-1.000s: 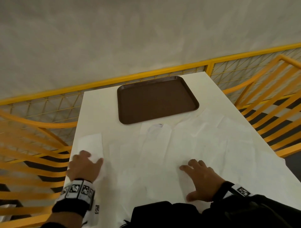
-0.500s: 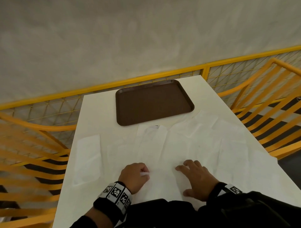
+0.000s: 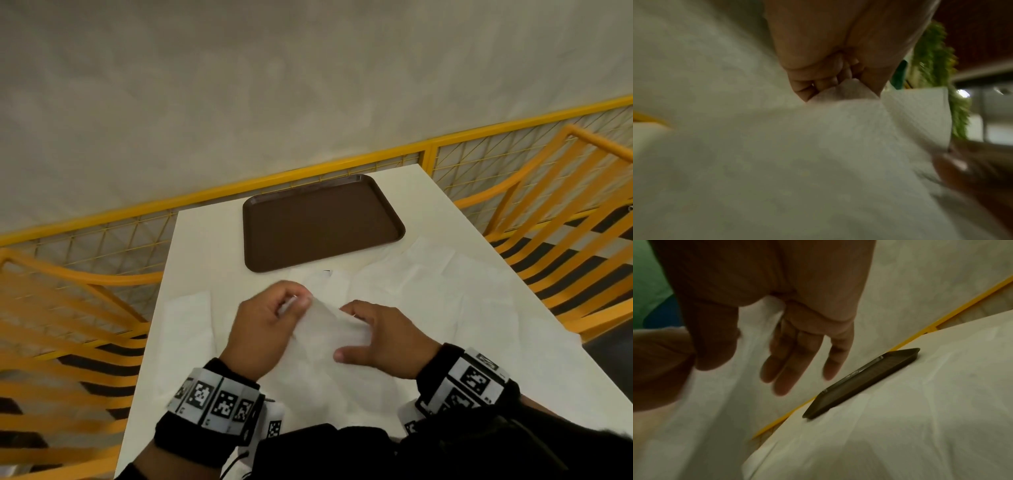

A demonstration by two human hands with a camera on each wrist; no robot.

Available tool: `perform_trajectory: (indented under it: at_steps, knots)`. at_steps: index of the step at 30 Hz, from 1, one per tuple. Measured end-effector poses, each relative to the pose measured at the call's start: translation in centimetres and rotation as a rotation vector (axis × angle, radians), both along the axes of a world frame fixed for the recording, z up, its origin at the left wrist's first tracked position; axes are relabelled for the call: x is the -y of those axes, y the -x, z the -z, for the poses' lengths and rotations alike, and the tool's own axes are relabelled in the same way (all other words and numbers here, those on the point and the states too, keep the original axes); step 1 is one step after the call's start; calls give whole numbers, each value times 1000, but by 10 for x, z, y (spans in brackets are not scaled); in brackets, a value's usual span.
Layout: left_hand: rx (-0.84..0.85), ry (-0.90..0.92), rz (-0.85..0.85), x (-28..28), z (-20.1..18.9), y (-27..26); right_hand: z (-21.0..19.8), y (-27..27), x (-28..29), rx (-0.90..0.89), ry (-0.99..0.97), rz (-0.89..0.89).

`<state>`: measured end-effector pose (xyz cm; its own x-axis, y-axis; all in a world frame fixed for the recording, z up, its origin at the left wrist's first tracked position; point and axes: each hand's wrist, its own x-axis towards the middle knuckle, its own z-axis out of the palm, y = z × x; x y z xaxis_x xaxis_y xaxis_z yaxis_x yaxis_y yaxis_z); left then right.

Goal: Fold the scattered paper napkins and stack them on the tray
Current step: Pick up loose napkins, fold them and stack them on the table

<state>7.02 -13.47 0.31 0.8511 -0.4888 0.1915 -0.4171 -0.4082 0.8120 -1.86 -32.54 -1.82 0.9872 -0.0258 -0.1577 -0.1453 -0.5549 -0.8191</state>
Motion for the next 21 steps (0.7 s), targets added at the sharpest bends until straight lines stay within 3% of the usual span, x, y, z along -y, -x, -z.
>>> perform_trajectory:
  at_steps: [3, 7, 11, 14, 17, 19, 21]
  knots:
    - [-134, 114, -149, -12, -13, -13, -7, 0, 14, -37, -86, 66]
    - [-395, 73, -50, -29, -26, -18, -19, 2, 31, 3, -162, 162]
    - [-375, 85, -26, -34, -29, -16, -31, 4, 35, 114, -99, 71]
    - [-349, 108, -26, -33, -29, -14, -36, 8, 36, 42, -313, -162]
    - [-297, 81, 43, -31, -32, -10, -33, 6, 31, -41, -462, -216]
    - [-300, 85, 111, -28, -35, -7, -29, 1, 21, -23, -323, -164]
    - [-258, 64, 157, -24, -38, -6, -23, -7, 12, 25, -59, -169]
